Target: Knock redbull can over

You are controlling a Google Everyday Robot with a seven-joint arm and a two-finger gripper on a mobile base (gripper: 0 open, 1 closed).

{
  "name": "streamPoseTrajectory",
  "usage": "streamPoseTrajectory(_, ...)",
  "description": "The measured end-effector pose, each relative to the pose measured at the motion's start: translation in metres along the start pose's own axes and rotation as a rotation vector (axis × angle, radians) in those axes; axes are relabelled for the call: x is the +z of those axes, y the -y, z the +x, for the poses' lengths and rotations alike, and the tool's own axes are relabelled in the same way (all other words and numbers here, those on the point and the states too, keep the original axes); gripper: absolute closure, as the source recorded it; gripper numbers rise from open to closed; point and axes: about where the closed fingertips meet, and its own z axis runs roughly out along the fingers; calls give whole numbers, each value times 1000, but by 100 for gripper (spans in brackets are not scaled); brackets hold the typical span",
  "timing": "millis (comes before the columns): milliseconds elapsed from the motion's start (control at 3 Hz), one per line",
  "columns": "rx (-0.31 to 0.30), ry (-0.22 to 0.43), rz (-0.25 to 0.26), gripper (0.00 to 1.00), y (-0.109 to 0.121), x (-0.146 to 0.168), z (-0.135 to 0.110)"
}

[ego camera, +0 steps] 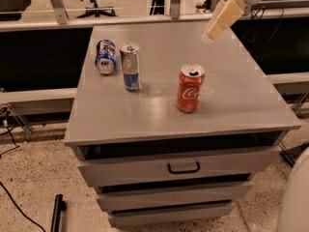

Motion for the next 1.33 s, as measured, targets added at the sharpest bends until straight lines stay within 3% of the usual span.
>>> streamPoseTrajectory(333, 1, 1, -1, 0, 0, 0, 0)
streamPoseTrajectory(667, 59, 136, -18, 0, 4, 24, -6)
streamPoseTrajectory(1000, 161, 389, -50, 0, 13, 69, -18)
streamPoseTrajectory(1333, 209, 519, -76, 0, 19, 97, -24)
